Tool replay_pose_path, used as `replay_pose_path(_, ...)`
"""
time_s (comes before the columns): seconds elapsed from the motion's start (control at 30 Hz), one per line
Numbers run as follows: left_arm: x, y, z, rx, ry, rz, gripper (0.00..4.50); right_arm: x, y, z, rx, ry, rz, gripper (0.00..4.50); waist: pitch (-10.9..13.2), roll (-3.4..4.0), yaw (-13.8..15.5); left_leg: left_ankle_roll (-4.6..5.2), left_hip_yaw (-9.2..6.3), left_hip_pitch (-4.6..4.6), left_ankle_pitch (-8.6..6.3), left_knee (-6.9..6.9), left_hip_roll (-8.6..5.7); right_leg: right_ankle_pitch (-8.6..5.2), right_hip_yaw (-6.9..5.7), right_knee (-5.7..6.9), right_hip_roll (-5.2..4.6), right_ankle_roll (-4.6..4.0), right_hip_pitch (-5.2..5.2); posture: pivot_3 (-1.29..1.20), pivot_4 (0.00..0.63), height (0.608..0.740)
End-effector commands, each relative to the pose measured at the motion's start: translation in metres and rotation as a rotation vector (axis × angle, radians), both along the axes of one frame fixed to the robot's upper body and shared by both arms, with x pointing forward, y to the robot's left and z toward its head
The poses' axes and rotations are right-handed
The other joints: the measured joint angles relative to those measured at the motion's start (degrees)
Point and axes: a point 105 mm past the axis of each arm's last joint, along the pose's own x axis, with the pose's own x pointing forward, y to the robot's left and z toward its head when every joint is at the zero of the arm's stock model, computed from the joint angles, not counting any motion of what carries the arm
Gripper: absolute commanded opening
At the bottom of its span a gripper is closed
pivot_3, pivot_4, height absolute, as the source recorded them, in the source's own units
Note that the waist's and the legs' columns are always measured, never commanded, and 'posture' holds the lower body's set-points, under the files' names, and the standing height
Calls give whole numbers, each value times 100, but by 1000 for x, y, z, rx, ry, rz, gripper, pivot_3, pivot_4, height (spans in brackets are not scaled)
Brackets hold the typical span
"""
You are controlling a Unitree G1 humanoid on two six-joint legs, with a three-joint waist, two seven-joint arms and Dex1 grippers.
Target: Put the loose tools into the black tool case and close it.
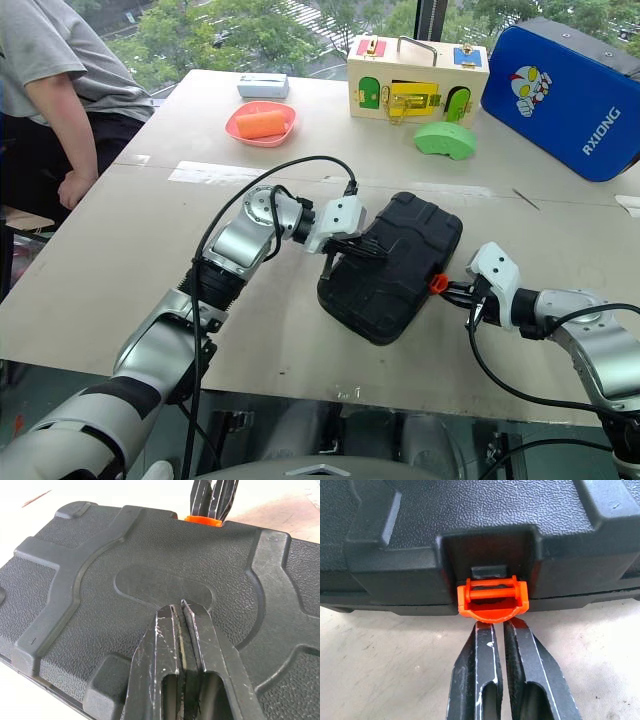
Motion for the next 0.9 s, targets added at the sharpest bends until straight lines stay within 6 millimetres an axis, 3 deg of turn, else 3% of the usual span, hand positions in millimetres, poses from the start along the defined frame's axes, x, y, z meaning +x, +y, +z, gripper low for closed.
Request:
replay_pose_path(0.03, -10, -1, -49, 147, 109, 10, 71, -7, 32, 53, 69, -222, 177, 0, 0, 0, 1, 0, 0, 0, 0, 0, 0, 0, 0, 0, 0, 0, 0, 0, 150, 735)
replay_pose_path(0.47, -10, -3, -50, 141, 109, 9, 71, -10, 43, 62, 89, -252, 227, 0, 0, 0, -10, 0, -1, 0, 0, -1, 0, 0, 0, 0, -1, 0, 0, 0, 150, 735)
replay_pose_path(0.67, -11, -3, -50, 134, 114, 11, 71, -11, 45, 60, 84, -250, 238, 0, -4, 6, -156, 0, -2, 7, 0, -7, 3, 0, 6, 2, 3, -1, -1, 0, 150, 735)
replay_pose_path(0.9, -5, 5, -46, 105, 116, 70, 71, -12, 29, 52, 33, -254, 208, 0, -30, 7, -86, 1, -14, 7, -1, -12, 1, 2, 13, -11, 9, -4, 0, 0, 150, 735)
